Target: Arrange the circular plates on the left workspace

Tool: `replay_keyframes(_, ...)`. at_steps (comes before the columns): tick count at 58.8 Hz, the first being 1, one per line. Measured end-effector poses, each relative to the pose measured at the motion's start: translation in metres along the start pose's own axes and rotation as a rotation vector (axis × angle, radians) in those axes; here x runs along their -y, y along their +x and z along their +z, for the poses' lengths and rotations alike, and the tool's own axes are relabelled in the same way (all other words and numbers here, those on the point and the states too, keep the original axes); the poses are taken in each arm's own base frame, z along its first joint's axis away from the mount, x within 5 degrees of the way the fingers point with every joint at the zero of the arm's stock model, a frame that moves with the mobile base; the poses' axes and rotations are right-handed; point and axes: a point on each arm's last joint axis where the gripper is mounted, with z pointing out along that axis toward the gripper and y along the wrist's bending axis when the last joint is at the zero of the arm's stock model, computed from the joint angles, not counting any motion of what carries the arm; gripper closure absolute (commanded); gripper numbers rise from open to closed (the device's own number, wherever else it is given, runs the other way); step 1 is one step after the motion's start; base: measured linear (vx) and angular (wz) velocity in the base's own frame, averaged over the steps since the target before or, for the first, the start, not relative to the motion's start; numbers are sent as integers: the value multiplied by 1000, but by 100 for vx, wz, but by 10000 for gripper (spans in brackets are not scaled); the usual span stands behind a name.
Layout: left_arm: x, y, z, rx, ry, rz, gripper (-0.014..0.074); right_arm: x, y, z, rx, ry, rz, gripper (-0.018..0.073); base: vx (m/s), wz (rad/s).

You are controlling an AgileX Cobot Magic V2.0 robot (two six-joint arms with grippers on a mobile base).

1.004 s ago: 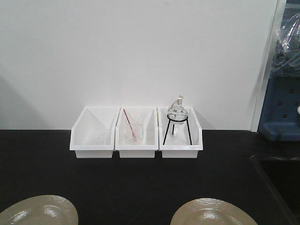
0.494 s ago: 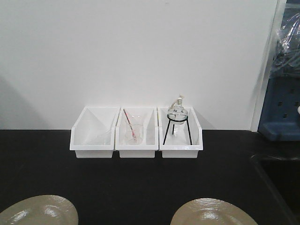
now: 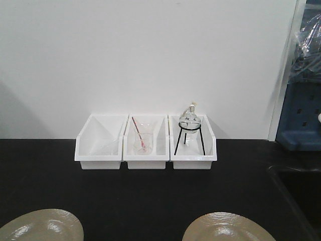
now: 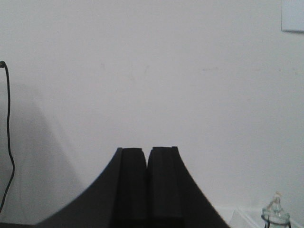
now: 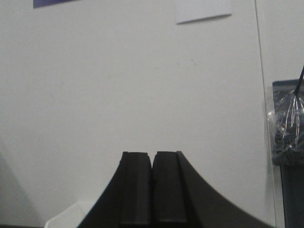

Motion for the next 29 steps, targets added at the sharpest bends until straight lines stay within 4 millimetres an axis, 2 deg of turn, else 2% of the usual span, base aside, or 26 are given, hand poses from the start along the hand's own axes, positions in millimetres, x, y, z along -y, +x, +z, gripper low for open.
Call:
replay_keyframes(7, 4, -15, 40, -173, 23, 17, 594, 0, -5, 40, -165, 12, 6, 559, 0, 0)
replay_keyframes(15, 10, -8, 91, -462, 64, -22, 594, 0, 11, 83, -374, 26, 37, 559, 0, 0)
replay_keyframes(23, 20, 19, 132, -748, 141, -136, 594, -1, 38, 114, -598, 34, 117, 559, 0, 0)
replay_keyframes(29, 32, 48, 152, -912, 270, -230, 594, -5, 68, 130, -777, 8, 187, 559, 0, 0)
